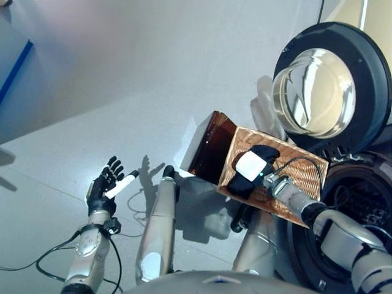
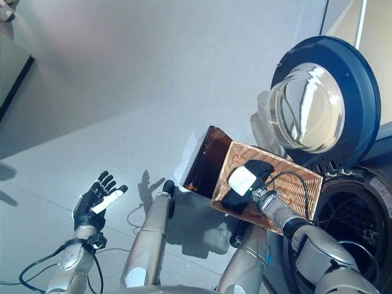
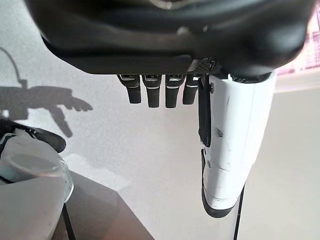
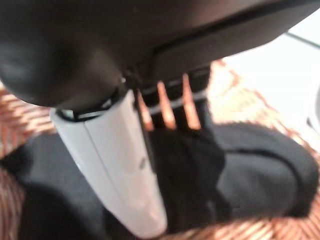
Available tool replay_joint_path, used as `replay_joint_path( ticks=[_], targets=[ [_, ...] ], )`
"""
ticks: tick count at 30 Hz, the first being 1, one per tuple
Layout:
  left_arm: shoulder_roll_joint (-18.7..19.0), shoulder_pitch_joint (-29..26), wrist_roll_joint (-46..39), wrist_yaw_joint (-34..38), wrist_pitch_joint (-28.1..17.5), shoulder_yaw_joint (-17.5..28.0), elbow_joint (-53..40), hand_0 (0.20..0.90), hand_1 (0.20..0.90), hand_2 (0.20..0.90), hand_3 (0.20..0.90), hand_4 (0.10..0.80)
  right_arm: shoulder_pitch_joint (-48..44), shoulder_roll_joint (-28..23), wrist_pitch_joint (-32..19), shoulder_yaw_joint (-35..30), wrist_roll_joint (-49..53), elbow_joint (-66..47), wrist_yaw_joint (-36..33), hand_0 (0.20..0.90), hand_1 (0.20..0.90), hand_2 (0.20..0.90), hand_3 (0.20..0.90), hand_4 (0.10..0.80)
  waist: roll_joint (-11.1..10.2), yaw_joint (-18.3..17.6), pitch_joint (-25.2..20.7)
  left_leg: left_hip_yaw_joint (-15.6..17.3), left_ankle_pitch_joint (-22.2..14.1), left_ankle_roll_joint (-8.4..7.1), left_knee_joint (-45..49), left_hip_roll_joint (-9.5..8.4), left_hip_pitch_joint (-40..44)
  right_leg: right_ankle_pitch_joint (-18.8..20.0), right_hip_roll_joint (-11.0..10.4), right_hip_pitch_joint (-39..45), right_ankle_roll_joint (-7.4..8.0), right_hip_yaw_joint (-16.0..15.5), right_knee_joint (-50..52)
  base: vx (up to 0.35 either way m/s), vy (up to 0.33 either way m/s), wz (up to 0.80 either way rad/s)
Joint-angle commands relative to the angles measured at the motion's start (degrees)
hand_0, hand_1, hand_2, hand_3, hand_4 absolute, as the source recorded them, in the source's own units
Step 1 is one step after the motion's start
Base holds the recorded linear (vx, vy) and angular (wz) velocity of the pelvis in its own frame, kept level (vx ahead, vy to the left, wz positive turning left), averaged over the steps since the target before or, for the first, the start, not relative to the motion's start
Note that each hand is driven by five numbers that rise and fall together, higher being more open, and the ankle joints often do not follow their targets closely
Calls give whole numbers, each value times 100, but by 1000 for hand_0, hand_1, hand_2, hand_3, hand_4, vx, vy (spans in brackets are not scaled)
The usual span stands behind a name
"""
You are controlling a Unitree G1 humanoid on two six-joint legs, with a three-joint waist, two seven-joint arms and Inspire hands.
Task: Pick up the clothes and place them into the washing machine
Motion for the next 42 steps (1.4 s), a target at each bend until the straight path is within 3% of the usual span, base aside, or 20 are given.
replay_joint_path(
  ticks=[1,15,16,17,18,23,25,26,34,40,42],
  targets=[
    [290,120,25,-14,-465,424,-493,900,900,900,900,800,59,-226,250,-390,-53,57,-112,200,200,200,200,300,44,51,-170,-106,-555,105,540,120,-52,324,17,-72,-18,493,-32,3,-5,5],
    [314,129,64,-6,-461,468,-529,900,900,900,900,800,108,-252,281,-505,-11,61,-114,200,200,200,200,300,51,24,-193,-103,-567,103,576,137,-56,305,11,-100,-23,508,28,-7,1,0],
    [295,132,58,-1,-469,482,-560,900,900,900,900,800,168,-222,316,-694,119,113,-153,200,200,200,200,300,56,17,-174,-113,-351,110,473,113,-85,505,14,-146,-59,499,-77,0,0,0],
    [264,139,73,30,-473,513,-555,900,900,900,900,800,243,-193,345,-874,265,138,-200,200,200,200,200,300,52,-17,-195,-98,-533,106,546,142,-46,338,14,-100,-23,506,-4,0,0,0],
    [165,156,85,94,-502,570,-576,900,900,900,900,800,480,-46,434,-1594,873,229,-470,200,200,200,200,300,61,-63,-179,-89,-525,111,553,144,-42,359,18,-95,-22,507,-12,86,-13,2],
    [37,218,184,189,-507,657,-574,900,900,900,900,800,918,338,451,-2817,2153,473,-975,200,200,200,200,300,87,-134,-162,-66,-518,111,538,173,-4,376,35,-82,-32,526,-20,2,-1,-3],
    [55,241,231,200,-506,636,-621,900,900,900,900,800,952,382,447,-3044,2478,542,-1111,200,200,200,200,300,115,-155,-148,-62,-521,113,541,178,7,371,33,-78,-31,542,-15,-39,19,-3],
    [63,247,233,208,-503,647,-628,900,900,900,900,800,977,399,412,-3187,2667,581,-1164,200,200,200,200,300,140,-165,-133,-55,-285,123,394,161,-6,591,49,-115,-65,539,-145,-88,42,-3],
    [7,276,230,290,-522,696,-604,900,900,900,900,800,1316,318,141,-3902,3456,69,-1430,200,200,200,200,300,200,-301,-93,11,-302,124,414,245,49,596,108,-159,-66,649,-160,-14,8,-10],
    [-112,250,272,434,-521,742,-594,900,900,900,900,800,1767,516,-502,-4859,4769,-759,-1533,200,200,200,200,300,176,-491,-113,80,-312,119,384,325,80,607,139,-206,-58,694,-183,-1,-13,-6],
    [-200,242,299,529,-493,805,-507,900,900,900,900,800,2014,889,-1058,-5519,5998,-1131,-1509,200,200,200,200,300,146,-602,-160,110,-321,123,376,353,61,617,155,-242,-63,698,-210,8,-8,-12]
  ],
)
